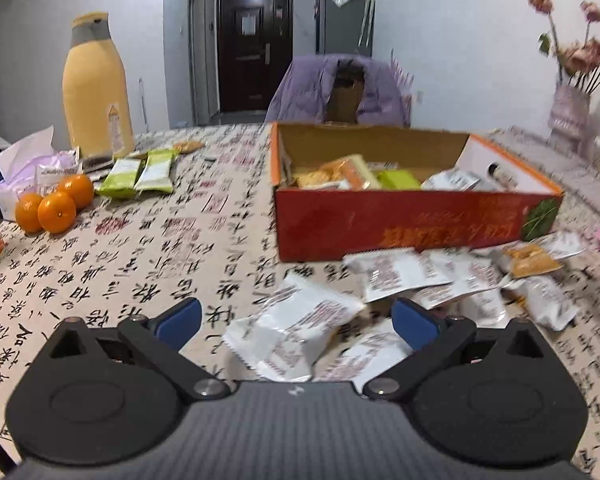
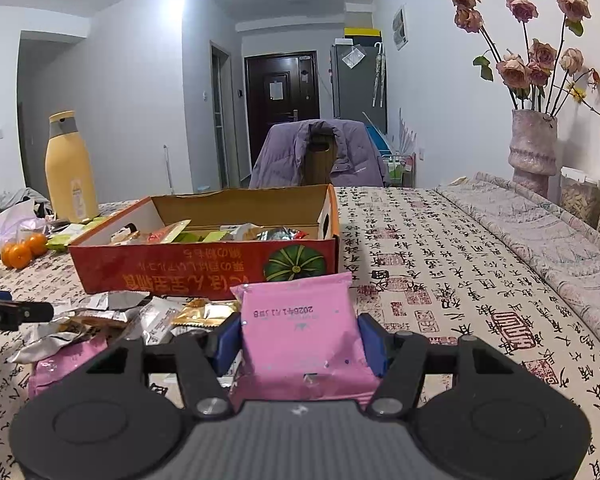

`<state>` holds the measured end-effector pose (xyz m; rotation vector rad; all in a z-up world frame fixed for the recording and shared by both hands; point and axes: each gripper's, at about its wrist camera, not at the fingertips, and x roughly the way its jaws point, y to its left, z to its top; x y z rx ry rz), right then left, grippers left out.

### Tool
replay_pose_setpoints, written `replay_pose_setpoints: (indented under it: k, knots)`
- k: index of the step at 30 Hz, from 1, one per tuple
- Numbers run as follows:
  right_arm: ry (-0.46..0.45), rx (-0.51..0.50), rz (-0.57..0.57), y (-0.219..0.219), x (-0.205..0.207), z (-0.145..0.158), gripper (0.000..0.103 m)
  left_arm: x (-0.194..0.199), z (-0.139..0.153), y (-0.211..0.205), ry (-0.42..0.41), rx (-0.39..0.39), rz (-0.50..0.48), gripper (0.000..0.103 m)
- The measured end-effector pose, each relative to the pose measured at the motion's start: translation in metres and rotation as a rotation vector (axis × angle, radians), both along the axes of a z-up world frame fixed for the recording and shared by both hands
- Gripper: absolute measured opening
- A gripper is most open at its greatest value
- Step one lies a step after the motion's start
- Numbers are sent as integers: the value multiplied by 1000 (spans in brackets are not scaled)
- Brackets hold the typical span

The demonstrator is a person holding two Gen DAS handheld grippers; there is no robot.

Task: Organize snacks
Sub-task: 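Grasp a white sachet with the left gripper while the right holds the pink packet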

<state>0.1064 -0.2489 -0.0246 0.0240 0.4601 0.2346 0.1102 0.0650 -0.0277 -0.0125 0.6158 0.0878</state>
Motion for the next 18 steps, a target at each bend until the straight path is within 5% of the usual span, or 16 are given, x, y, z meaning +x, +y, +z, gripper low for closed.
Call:
replay_pose_setpoints:
  k: [10,14,18]
  knots:
    - [7,0,4,2,0,-3,61,29,-19,16,117,9,13,102]
    - [11,2,7,2,1,-4,61,33,-22,17,137,-7,3,88]
    - [14,1,10,4,2,-5,61,31,-23,15,120,-3,-12,84]
